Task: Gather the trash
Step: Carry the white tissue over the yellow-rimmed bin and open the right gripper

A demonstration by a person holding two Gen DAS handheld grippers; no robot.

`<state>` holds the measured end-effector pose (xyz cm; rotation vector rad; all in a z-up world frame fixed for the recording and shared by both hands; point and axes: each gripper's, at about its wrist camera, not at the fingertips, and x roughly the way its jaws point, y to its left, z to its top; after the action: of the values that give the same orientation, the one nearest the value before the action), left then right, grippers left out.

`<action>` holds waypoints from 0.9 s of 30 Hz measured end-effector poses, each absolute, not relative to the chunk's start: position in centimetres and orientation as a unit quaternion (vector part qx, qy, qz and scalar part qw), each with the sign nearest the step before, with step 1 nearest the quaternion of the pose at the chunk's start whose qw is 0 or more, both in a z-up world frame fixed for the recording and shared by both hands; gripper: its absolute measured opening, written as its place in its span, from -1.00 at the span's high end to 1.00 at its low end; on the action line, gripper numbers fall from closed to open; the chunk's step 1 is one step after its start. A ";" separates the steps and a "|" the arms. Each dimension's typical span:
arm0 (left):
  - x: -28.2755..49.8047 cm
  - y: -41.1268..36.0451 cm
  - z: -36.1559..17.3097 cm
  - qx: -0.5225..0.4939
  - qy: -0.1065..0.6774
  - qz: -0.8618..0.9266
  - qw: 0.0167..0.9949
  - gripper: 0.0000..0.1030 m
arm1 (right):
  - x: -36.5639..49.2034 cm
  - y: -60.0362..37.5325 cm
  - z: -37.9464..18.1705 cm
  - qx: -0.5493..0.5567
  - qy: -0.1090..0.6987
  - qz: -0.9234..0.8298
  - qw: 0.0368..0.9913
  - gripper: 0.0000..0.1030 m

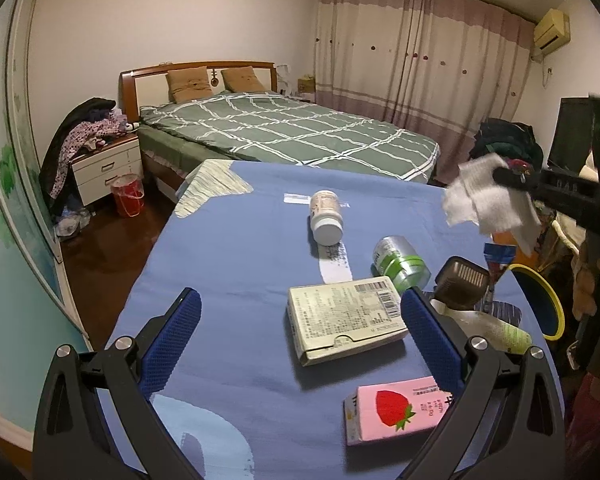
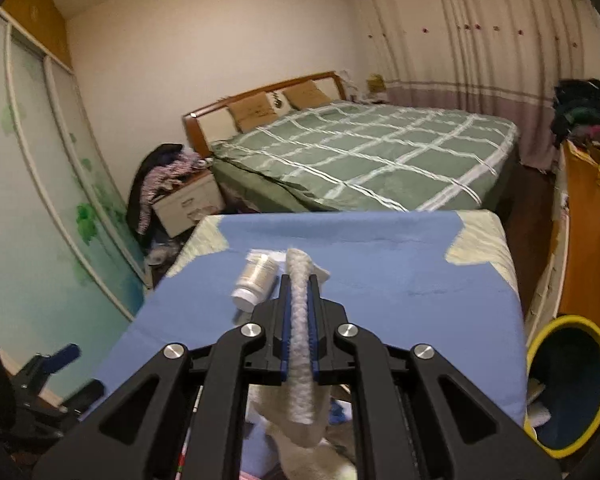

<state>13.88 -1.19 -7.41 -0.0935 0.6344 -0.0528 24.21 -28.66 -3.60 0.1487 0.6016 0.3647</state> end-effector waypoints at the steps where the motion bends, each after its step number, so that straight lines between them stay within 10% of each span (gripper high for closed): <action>1: 13.8 -1.4 -7.4 -0.043 0.311 -0.028 0.949 -0.91 | 24.0 -28.4 -3.0 0.071 0.286 0.182 0.938 0.86; 12: 13.6 -1.4 -7.8 -0.047 0.315 -0.037 0.947 -0.91 | 22.4 -29.8 1.7 0.071 0.233 0.158 0.957 0.86; 27: 14.0 -3.2 -8.3 -0.043 0.317 -0.050 0.946 -0.91 | 22.1 -48.4 -9.9 0.137 0.312 -0.076 0.937 0.83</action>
<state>14.01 -3.18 -8.27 -0.0871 0.6459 -0.1011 22.05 -48.37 -9.86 0.2791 0.6374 -0.1547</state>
